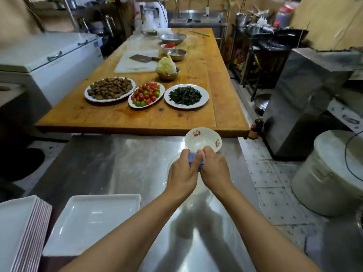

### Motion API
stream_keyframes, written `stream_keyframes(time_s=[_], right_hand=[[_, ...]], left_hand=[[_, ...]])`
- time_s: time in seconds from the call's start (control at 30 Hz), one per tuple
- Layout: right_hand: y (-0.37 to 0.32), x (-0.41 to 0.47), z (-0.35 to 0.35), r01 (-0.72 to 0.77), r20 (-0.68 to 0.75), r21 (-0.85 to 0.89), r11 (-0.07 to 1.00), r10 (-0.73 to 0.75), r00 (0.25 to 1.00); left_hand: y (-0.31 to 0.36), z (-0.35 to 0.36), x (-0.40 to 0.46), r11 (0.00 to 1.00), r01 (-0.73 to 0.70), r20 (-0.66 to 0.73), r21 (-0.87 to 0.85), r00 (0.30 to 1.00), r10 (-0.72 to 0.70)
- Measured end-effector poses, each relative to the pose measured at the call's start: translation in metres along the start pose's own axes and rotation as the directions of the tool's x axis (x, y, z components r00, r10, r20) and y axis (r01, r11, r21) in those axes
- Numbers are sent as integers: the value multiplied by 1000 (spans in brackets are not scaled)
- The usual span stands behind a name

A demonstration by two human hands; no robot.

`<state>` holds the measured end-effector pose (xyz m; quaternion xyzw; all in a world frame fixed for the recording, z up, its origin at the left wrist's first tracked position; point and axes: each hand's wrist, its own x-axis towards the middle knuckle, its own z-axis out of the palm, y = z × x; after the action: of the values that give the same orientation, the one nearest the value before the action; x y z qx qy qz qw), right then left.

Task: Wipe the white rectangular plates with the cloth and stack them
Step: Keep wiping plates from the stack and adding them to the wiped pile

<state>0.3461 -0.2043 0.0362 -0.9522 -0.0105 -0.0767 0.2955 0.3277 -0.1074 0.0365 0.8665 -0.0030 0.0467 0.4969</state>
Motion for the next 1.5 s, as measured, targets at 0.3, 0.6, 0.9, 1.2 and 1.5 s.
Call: stream_keyframes(time_s=[0.3,0.6,0.9,1.2,1.5], right_hand=[[22,39,28,-74,351,-11,997,73,933],[32,21,27,-40,259,491,870,-102,960],[6,37,30,-98,83,418,903,69,994],[5,56,19,-596,564,520,611,278,778],[9,62,23,-792,686,445,418,409,601]], left_hand=[[-30,14,26,997,-24,8,75,1000,24],[-30,7,50,577,649,355,-496,758,-547],[-13,7,59,858,513,103,-20,855,-509],[-33,12,75,722,-175,100,669,984,146],[-47,21,78,801,-212,-13,560,964,264]])
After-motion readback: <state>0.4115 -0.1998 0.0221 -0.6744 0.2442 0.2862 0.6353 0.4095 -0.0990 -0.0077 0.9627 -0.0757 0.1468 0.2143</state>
